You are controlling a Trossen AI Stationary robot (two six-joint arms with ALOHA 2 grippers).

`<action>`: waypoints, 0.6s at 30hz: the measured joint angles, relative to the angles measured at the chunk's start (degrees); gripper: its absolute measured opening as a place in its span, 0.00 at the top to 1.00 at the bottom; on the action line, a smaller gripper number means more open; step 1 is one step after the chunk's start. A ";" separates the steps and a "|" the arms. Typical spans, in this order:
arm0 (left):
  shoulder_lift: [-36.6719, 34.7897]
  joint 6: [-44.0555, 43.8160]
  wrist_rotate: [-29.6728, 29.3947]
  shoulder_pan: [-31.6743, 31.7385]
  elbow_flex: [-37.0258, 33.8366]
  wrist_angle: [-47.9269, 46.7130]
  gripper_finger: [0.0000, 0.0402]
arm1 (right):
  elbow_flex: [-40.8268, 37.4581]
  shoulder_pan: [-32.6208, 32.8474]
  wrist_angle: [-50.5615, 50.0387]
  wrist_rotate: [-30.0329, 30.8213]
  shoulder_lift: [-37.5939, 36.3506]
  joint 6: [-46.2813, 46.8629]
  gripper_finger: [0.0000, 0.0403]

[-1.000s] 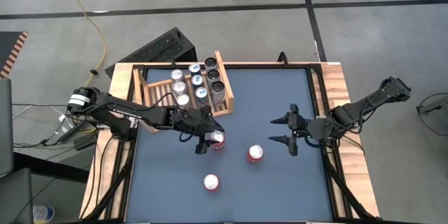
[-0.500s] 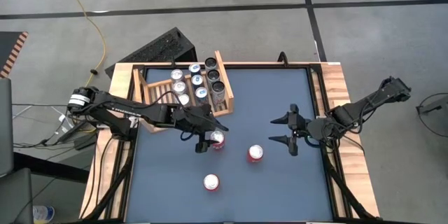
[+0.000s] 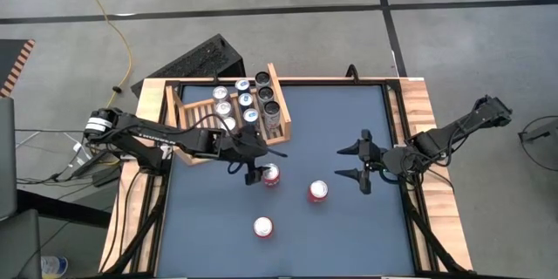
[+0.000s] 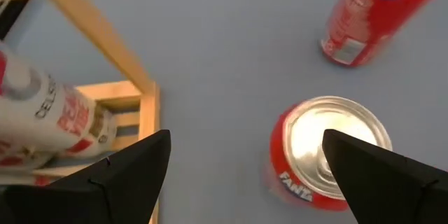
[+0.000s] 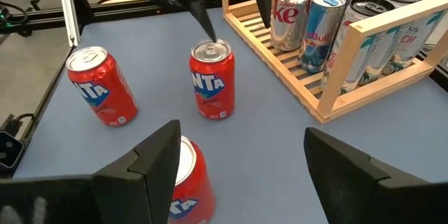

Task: Place canned beverage on shelf
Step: Put the top left red soda can on the shelf

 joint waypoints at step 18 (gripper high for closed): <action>0.00 6.79 13.23 -0.09 -2.48 8.42 0.10 | 0.00 0.00 -0.07 0.00 0.01 -0.04 0.31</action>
